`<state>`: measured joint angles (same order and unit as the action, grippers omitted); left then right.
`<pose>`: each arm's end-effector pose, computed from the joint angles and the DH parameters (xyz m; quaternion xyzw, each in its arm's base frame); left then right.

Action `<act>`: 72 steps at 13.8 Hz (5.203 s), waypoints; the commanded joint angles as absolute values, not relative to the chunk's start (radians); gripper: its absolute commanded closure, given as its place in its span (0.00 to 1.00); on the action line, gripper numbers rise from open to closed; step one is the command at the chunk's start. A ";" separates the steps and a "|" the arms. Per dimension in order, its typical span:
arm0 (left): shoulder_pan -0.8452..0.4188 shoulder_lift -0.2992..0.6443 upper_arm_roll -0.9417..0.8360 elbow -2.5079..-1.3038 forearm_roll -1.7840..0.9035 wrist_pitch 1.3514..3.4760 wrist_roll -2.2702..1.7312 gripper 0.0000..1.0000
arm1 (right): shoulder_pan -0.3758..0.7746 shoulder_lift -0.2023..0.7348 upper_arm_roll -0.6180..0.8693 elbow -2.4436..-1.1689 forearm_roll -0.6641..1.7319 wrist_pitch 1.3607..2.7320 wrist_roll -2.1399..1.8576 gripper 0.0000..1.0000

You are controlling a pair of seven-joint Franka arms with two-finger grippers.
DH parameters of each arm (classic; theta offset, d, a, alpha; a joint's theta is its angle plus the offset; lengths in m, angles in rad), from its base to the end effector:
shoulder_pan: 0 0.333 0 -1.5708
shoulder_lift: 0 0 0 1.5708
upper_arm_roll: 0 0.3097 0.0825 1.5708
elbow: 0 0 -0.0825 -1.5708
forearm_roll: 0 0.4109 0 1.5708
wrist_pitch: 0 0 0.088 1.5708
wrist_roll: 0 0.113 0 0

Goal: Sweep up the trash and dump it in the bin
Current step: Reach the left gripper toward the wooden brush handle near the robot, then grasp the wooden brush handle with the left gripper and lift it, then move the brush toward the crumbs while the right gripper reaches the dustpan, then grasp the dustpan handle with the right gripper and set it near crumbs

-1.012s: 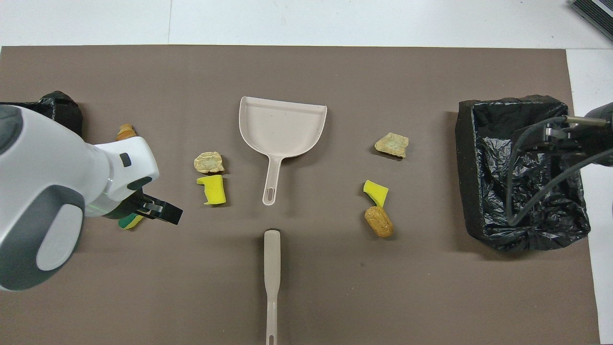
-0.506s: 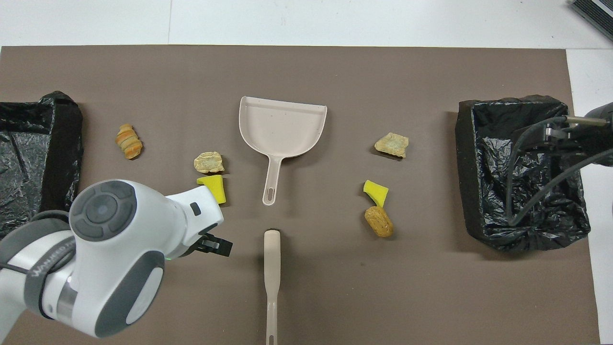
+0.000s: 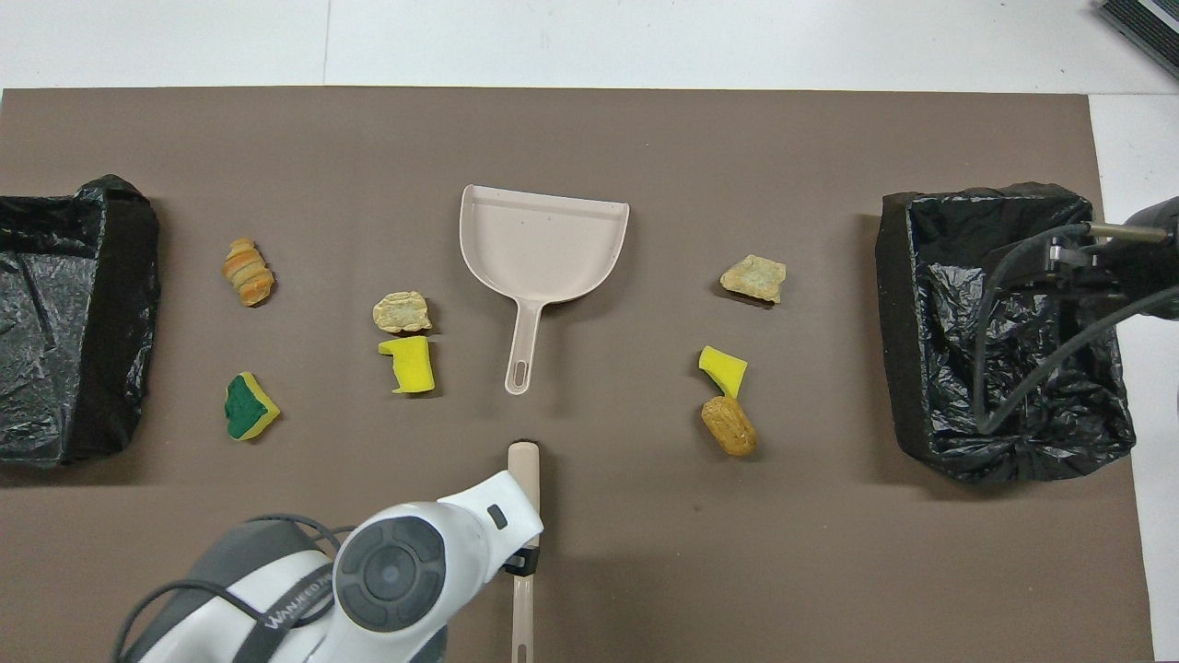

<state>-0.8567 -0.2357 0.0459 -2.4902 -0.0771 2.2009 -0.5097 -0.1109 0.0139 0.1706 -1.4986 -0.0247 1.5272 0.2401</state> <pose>0.3146 -0.3362 0.3403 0.9908 -0.1273 -0.0433 0.0117 0.5810 0.0311 0.6363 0.9958 -0.0907 0.0090 0.0099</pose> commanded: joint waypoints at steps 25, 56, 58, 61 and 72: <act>-0.810 -0.377 0.072 -2.399 -0.071 1.941 -0.563 1.00 | -0.123 0.020 0.176 -1.488 -0.017 1.514 0.212 0.00; -0.260 0.107 0.054 -2.126 0.203 2.028 0.250 1.00 | 0.342 0.290 0.181 -1.565 -0.112 1.919 0.699 0.00; -0.305 0.097 0.055 -2.119 0.187 1.993 0.249 1.00 | 0.393 0.349 0.181 -1.545 -0.136 1.943 0.722 0.00; -0.292 0.075 0.063 -2.089 0.184 1.987 0.239 1.00 | 0.468 0.464 0.176 -1.458 -0.140 1.957 0.802 0.00; -0.084 -0.032 0.071 -2.149 0.178 1.894 -0.131 1.00 | 0.549 0.595 0.181 -1.416 -0.198 2.088 0.811 0.00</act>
